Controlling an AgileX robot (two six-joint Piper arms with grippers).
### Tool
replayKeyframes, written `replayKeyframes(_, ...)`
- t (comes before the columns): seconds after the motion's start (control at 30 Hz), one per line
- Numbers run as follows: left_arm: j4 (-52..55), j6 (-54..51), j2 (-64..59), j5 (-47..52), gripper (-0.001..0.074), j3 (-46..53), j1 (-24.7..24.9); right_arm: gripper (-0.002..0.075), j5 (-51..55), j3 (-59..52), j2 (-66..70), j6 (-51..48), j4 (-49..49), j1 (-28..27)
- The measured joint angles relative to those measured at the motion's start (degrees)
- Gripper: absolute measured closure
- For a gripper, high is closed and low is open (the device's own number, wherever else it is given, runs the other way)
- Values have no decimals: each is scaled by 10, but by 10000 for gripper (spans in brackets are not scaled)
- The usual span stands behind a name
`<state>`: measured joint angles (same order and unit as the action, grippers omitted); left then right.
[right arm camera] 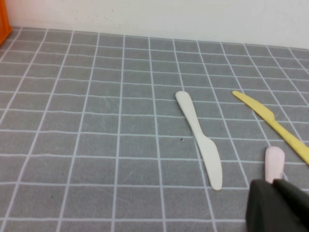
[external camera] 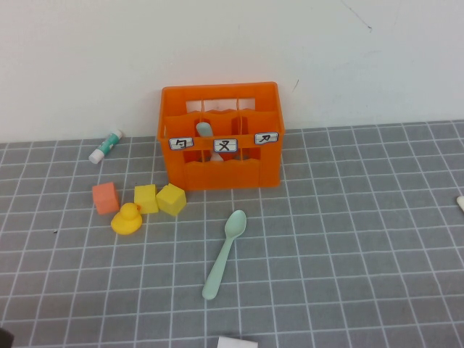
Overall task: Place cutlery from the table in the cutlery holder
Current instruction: Pick up the spoon
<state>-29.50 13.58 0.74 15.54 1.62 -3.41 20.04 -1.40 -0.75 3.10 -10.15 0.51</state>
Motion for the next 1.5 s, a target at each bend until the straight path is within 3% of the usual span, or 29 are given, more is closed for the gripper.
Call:
replayKeyframes(0.13,-147,43,0,-34,736,0,0,729,0,0,0,0,0,0)
replayKeyframes(0.63,-244,-14,0,-69,736,0,0,729,0,0,0,0,0,0)
replayKeyframes(0.73,-277,-95,0,-53,736,-11,0,729,0,0,0,0,0,0)
replayKeyframes(0.93,-255,-332,-57,88,736,-157,0,729,0,0,0,0,0,0)
replayKeyframes(1.23,-110,-477,-345,355,736,-434,0,729,0,0,0,0,0,0)
replayKeyframes(1.4,-97,-523,-493,416,736,-569,0,729,0,0,0,0,0,0)
replayKeyframes(1.5,-78,-543,-580,438,736,-631,24,729,0,0,0,0,0,0)
